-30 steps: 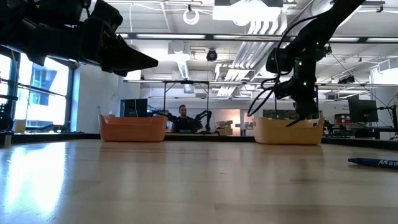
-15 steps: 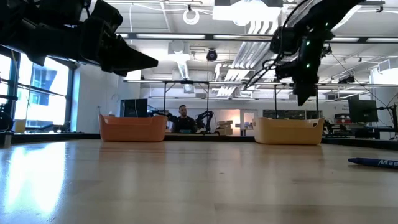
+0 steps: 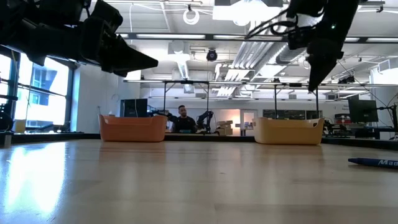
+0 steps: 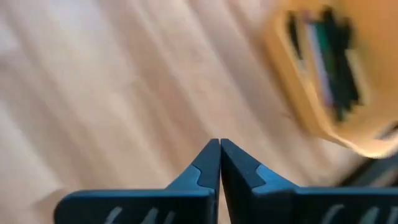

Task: Sort crayons/erasers/pens/pencils in bins
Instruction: Put the blue crayon into the orange bin

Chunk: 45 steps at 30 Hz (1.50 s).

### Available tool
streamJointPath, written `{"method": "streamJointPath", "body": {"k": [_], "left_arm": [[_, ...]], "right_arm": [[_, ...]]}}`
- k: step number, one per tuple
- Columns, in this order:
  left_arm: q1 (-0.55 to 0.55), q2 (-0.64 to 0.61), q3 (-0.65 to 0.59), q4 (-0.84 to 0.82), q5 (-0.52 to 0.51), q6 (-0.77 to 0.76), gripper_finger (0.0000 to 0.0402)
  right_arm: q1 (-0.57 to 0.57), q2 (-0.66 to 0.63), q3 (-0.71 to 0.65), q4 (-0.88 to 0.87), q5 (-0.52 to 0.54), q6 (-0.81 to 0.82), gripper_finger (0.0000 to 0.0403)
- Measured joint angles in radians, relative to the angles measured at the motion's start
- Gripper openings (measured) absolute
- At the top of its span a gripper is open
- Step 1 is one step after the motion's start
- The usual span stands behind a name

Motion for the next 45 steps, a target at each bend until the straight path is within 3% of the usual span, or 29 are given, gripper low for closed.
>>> {"method": "streamJointPath", "body": {"k": [7,16,21,26,31,36,45], "left_arm": [[0.000,0.000,0.000,-0.003,0.000,-0.007,0.0000],[0.000,0.000,0.000,-0.003,0.000,-0.007,0.0001],[0.000,0.000,0.000,-0.002,0.000,0.001,0.0000],[0.000,0.000,0.000,0.000,0.000,0.022,0.0000],[0.000,0.000,0.000,0.000,0.000,0.038,0.0001],[0.000,0.000,0.000,0.000,0.000,0.037,0.0001],[0.000,0.000,0.000,0.000,0.000,0.034,0.0000]], "right_arm": [[0.288,0.058,0.000,0.044,-0.016,0.204,0.0000],[0.582,0.267,0.000,0.134,-0.032,0.535,0.0000],[0.708,0.370,0.000,0.160,-0.102,0.728,0.0000],[0.784,0.419,0.000,0.252,-0.192,0.890,0.0017],[0.834,0.457,0.000,0.398,-0.201,0.943,0.0076],[0.854,0.512,0.000,0.403,-0.228,0.982,0.0128],[0.855,0.590,0.006,0.427,-0.278,0.982,0.0139]]}}
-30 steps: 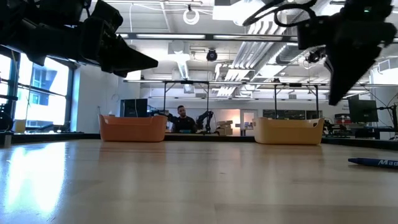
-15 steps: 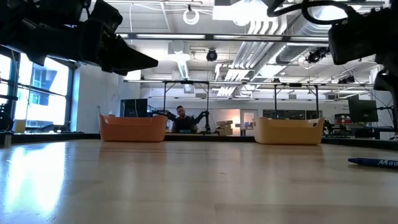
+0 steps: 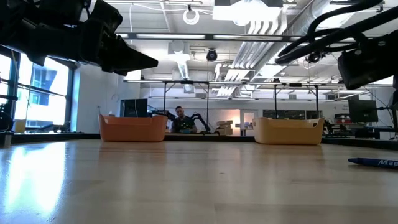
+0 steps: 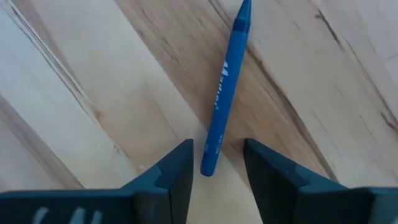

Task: Sort crayons/erasers/pens/pencils in bins
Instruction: Put the blue crayon into the orange bin

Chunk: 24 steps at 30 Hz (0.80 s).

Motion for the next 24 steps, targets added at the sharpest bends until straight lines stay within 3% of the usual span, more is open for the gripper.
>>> {"method": "streamJointPath", "body": {"k": [5,14,17,21,24], "left_arm": [[0.000,0.000,0.000,0.000,0.000,-0.015,0.0000],[0.000,0.000,0.000,0.000,-0.053,-0.145,0.0000],[0.000,0.000,0.000,-0.003,-0.024,-0.152,0.0000],[0.000,0.000,0.000,-0.006,0.010,-0.166,0.0000],[0.000,0.000,0.000,-0.006,0.013,-0.175,0.0000]], "right_arm": [[-0.016,0.002,-0.002,-0.006,-0.005,-0.024,0.0113],[-0.026,0.002,0.002,-0.036,0.008,-0.113,0.0018],[-0.037,0.008,0.041,-0.084,0.033,-0.205,0.0009],[-0.081,0.004,0.109,-0.119,0.163,-0.366,0.0007],[-0.131,0.006,0.113,-0.115,0.172,-0.486,0.0006]]}}
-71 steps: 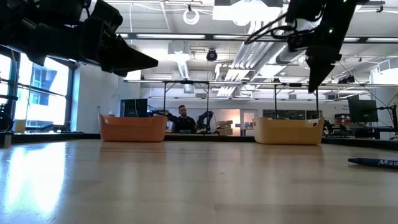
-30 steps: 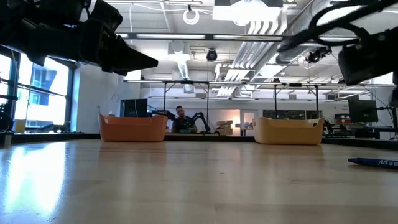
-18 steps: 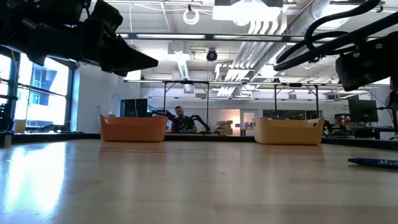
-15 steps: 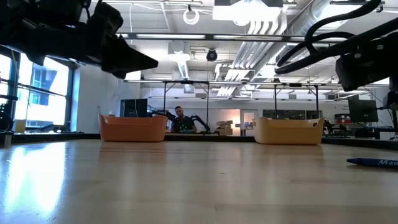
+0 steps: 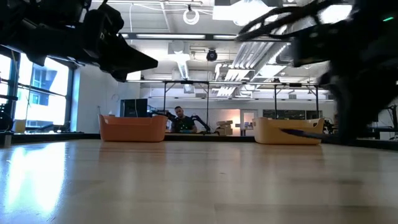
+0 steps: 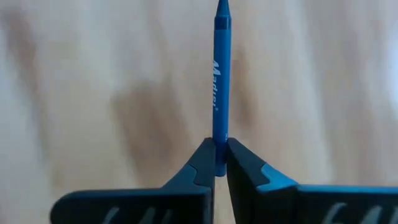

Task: Sort crayons/erasers/pens/pencils in bins
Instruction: Put the blue crayon into the orange bin

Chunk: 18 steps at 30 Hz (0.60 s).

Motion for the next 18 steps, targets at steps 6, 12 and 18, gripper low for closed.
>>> {"method": "streamJointPath", "body": {"k": [6,12,18], "left_arm": [[0.000,0.000,0.000,0.003,0.006,-0.005,0.0000],[0.000,0.000,0.000,0.022,0.020,0.003,0.0000],[0.000,0.000,0.013,0.089,0.079,0.029,0.0000]], "right_arm": [[-0.145,0.000,-0.075,0.322,-0.001,-0.338,0.0006],[-0.284,-0.001,-0.164,0.772,-0.042,-0.641,0.0005],[-0.407,-0.002,-0.214,1.149,-0.210,-0.744,0.0005]]}}
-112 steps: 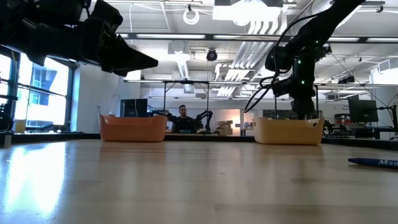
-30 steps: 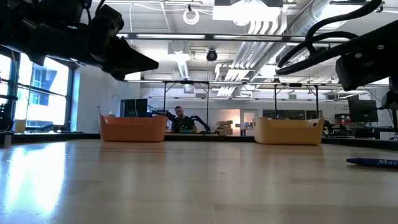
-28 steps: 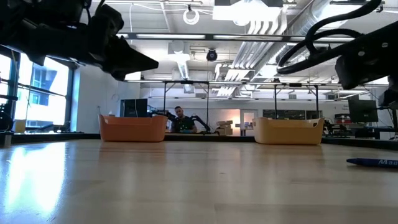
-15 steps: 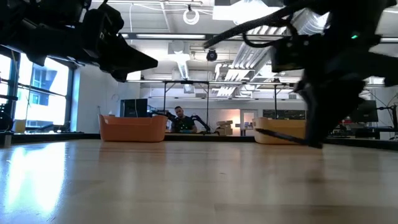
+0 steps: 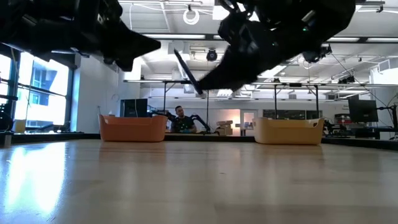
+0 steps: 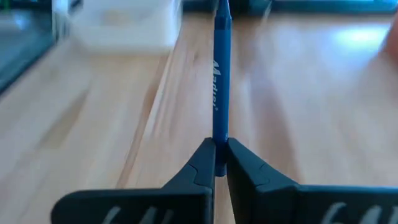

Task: Sort crayons/erasers/pens/pencils in bins
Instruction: Put the blue crayon into the orange bin

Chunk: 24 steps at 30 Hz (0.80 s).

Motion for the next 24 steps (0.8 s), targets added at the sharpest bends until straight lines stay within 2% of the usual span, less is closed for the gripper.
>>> {"method": "streamJointPath", "body": {"k": [8,12,19,24], "left_arm": [[0.000,0.000,0.066,0.008,0.051,0.027,0.0017],[0.000,0.000,0.075,0.009,0.101,0.026,0.0045],[-0.003,0.000,0.075,0.017,0.102,0.008,0.0099],[-0.008,0.017,0.092,0.045,0.098,0.008,0.0120]], "right_arm": [[-0.082,-0.001,0.000,0.321,-0.068,0.002,0.0005],[-0.080,-0.001,0.000,0.346,-0.098,-0.005,0.0005],[-0.065,-0.001,0.001,0.365,-0.104,-0.008,0.0005],[-0.063,-0.001,0.001,0.370,-0.104,-0.024,0.0005]]}}
